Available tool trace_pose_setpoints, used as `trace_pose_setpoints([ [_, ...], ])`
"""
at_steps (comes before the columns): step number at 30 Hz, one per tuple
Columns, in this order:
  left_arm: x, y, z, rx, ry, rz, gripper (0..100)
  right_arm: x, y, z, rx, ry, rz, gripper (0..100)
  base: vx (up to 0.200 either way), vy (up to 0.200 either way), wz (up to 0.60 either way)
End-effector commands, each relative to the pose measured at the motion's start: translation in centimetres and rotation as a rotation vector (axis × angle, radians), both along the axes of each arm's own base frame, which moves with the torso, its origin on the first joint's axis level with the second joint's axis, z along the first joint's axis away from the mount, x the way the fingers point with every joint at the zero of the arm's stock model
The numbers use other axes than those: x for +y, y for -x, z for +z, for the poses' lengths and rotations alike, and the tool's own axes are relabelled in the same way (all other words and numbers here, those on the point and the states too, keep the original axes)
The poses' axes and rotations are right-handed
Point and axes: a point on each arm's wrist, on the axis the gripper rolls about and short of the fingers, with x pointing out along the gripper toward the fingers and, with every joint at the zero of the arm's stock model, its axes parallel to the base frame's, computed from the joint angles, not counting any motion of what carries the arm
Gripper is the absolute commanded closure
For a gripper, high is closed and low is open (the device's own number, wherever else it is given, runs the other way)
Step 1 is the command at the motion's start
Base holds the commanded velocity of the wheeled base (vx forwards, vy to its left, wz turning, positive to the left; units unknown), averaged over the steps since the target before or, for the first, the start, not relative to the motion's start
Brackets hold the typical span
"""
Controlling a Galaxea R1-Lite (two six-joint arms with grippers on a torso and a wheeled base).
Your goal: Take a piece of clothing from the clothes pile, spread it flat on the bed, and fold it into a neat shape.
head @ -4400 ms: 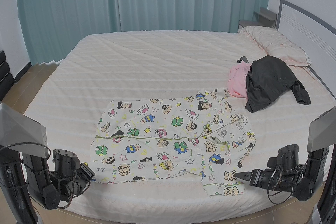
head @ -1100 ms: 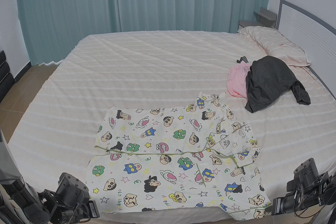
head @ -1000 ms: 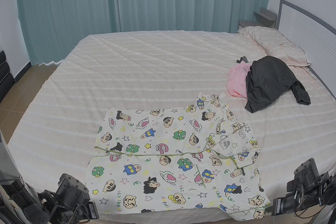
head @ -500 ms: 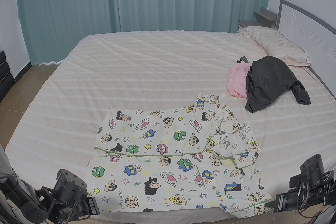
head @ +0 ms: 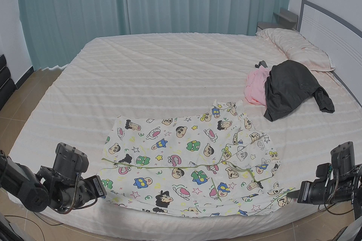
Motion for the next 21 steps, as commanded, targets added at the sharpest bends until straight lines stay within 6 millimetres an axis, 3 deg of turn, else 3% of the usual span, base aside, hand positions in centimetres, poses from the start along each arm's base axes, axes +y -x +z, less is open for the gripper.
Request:
trace_pose_setpoints([
  [1, 0.3, -2.4, 1.8, -0.017, 0.053, 0.029, 100, 0.1, -2.8, 0.0, 0.008, -0.002, -0.04, 100, 0.0, 0.0, 0.0],
  [8, 0.6, -5.2, 1.8, 0.03, 0.078, 0.067, 100, 0.7, -5.5, 0.4, -0.038, -0.02, -0.057, 100, 0.0, 0.0, 0.0],
  [21, 1.0, -11.9, 0.5, 0.071, 0.16, 0.205, 100, 0.9, -11.7, -0.8, -0.109, -0.062, -0.144, 100, 0.0, 0.0, 0.0],
])
